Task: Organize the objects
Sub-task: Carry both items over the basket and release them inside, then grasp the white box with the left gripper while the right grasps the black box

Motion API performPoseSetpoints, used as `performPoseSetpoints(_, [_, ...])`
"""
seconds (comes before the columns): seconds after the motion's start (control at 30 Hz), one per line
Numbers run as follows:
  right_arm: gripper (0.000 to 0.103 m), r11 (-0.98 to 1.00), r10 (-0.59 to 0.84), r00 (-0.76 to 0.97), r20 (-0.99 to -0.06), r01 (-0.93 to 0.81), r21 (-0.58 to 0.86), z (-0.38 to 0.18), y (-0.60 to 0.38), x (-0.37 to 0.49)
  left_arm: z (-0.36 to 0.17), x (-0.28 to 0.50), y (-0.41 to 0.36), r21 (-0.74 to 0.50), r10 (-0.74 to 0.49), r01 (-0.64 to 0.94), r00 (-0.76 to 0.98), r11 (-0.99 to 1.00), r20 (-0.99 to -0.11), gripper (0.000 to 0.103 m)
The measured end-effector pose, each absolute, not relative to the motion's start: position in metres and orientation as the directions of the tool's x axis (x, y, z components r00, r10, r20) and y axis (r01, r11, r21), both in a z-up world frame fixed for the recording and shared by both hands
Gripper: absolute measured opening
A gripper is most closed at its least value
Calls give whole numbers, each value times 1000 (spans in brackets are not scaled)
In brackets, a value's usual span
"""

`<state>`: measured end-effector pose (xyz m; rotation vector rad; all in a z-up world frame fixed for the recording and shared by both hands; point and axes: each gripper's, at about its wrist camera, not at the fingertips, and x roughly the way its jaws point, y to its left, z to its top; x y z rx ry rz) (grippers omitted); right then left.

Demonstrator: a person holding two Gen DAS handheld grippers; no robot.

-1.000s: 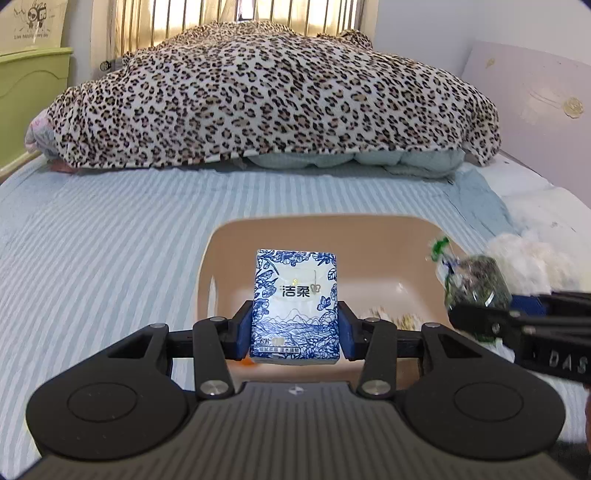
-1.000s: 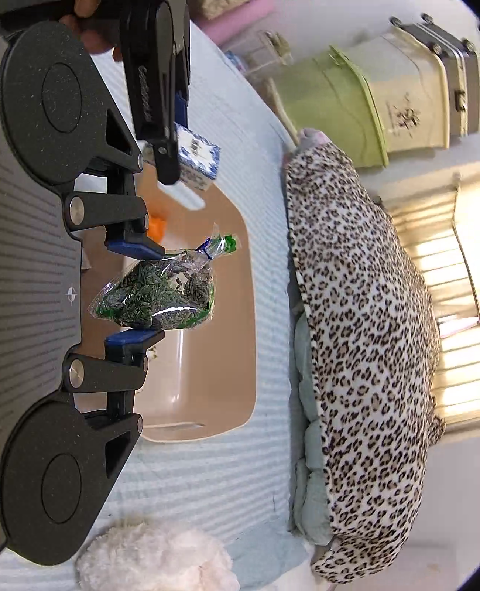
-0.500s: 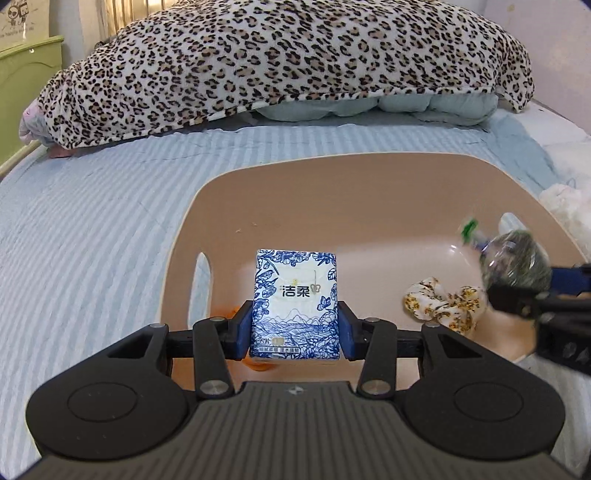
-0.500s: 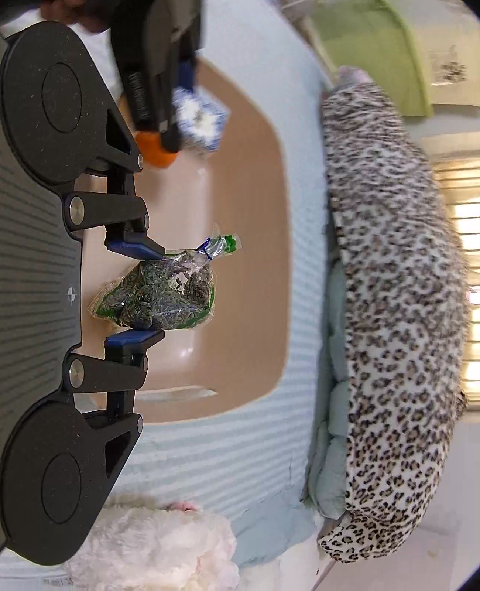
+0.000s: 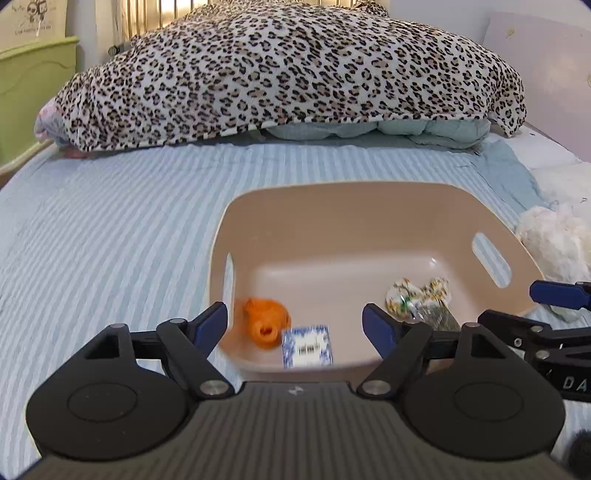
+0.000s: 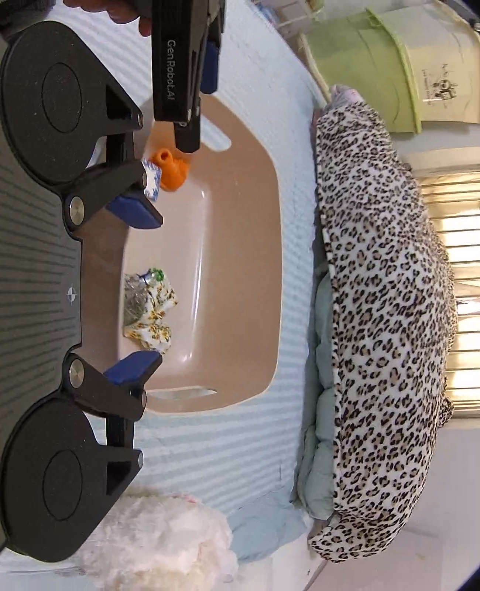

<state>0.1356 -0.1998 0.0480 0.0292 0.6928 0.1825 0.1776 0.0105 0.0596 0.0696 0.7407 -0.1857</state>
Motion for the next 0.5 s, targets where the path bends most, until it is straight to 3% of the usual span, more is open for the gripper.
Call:
performPoseSetpoints(0.17, [87, 979, 196, 750, -632, -187, 82, 50, -200, 118, 58, 157, 18, 7, -139, 202, 700, 979, -701, 86])
performPoseSetpoints(0.5, [87, 981, 185, 676, -713, -170, 92, 28, -211, 110, 31, 141, 23, 9, -139, 234, 608, 972, -782, 86])
